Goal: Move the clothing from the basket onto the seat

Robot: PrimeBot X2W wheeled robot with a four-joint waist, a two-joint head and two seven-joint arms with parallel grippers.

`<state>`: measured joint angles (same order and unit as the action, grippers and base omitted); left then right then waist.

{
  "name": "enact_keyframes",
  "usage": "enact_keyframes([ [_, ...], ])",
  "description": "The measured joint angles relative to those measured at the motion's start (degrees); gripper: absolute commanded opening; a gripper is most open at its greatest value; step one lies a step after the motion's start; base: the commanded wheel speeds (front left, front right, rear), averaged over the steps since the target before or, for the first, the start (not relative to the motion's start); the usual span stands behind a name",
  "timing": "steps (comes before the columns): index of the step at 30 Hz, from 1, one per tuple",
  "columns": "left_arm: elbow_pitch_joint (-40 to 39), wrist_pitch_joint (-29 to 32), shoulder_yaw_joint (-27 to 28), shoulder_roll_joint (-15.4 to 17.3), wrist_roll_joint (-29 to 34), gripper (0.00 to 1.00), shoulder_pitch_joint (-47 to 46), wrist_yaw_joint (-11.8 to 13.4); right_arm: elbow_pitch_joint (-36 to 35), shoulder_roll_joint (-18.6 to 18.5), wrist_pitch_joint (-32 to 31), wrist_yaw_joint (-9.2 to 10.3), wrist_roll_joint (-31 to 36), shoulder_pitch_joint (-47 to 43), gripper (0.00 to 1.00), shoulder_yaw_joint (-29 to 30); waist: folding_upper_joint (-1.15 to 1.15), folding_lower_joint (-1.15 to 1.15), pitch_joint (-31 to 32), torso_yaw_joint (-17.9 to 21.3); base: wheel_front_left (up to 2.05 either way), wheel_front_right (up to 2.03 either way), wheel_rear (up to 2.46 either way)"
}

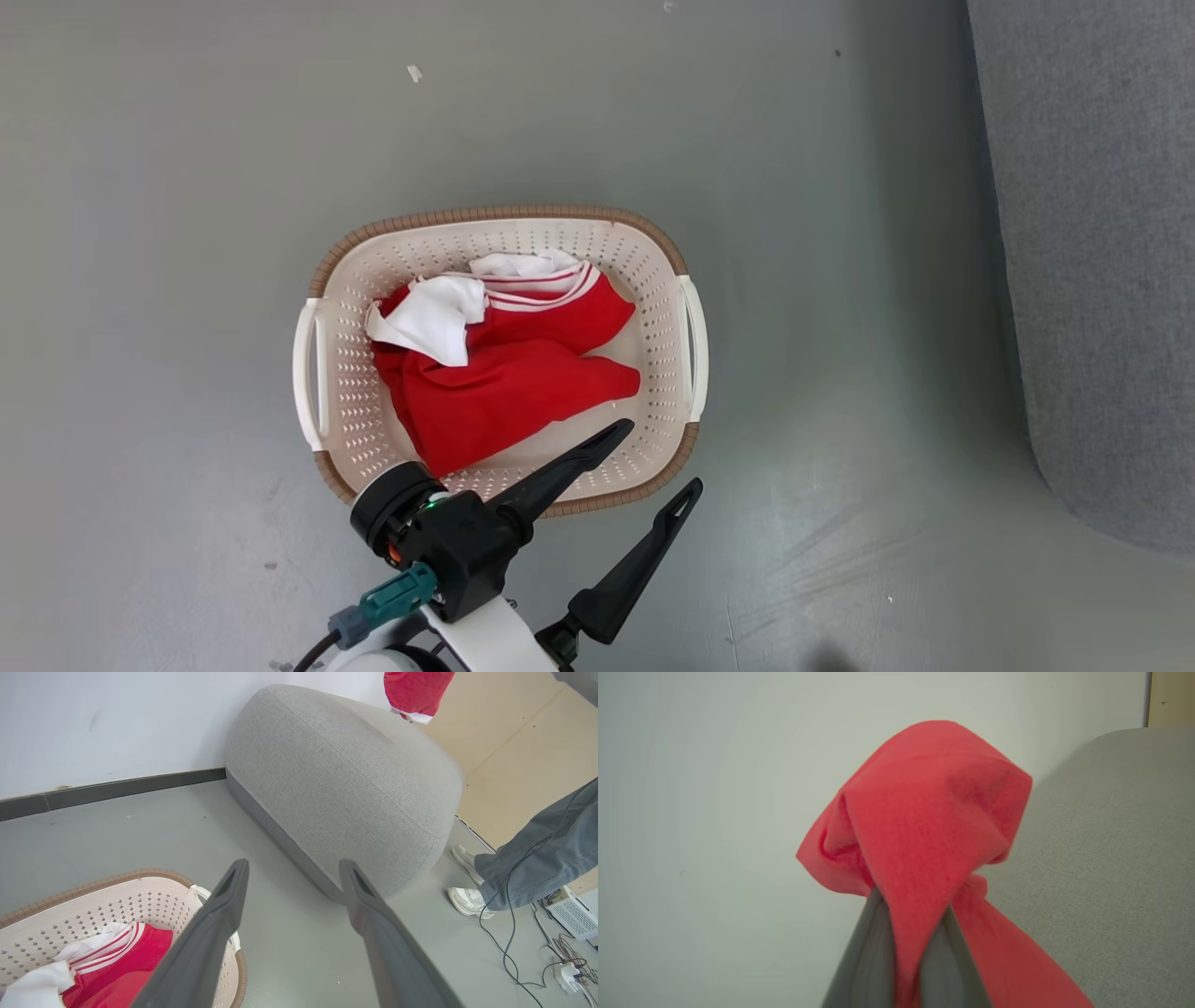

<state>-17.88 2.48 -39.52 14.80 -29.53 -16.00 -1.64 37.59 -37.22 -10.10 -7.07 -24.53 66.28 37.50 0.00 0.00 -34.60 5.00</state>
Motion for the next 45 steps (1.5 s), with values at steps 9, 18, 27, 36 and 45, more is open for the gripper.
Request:
enact_keyframes([
  [9, -1.72, 2.05, 0.05, 1.31, 0.64, 1.00, -1.21, 0.03, 3.20, 0.37, -0.42, 0.00, 0.96, -1.38, 0.00, 2.82, 0.00, 0.00, -3.57, 1.03, 0.00, 0.00, 0.00],
  [18, -3.36, 3.53, 0.65, 2.09, 1.49, 1.00, -2.02, 1.00, 5.41, 5.69, 1.93, 0.00, 0.33, -3.02, 0.00, 2.63, 0.00, 0.00, -7.27, 2.07, 0.00, 0.00, 0.00],
  [27, -4.39, 3.54, 2.29, 2.24, 2.91, 1.00, -4.22, 1.55, 7.06, 9.95, 6.03, 0.00, -1.09, -5.25, 0.00, 1.22, 0.00, 0.00, -10.10, 3.19, 0.00, 0.00, 0.00],
  [36, -2.93, 1.78, 3.38, 2.12, 3.45, 1.00, -5.95, 1.41, 7.90, 11.57, 9.79, -0.01, -1.97, -8.61, 1.00, -0.35, 0.00, 0.00, -9.49, 4.59, 0.00, 0.00, 0.00],
  [45, -0.34, -0.64, 3.55, 1.65, 3.71, 1.00, -6.94, 0.41, 8.64, 11.00, 12.02, -0.01, -3.23, -12.04, 1.00, -1.31, 0.00, 0.00, -7.28, 5.48, 0.00, 0.00, 0.00],
])
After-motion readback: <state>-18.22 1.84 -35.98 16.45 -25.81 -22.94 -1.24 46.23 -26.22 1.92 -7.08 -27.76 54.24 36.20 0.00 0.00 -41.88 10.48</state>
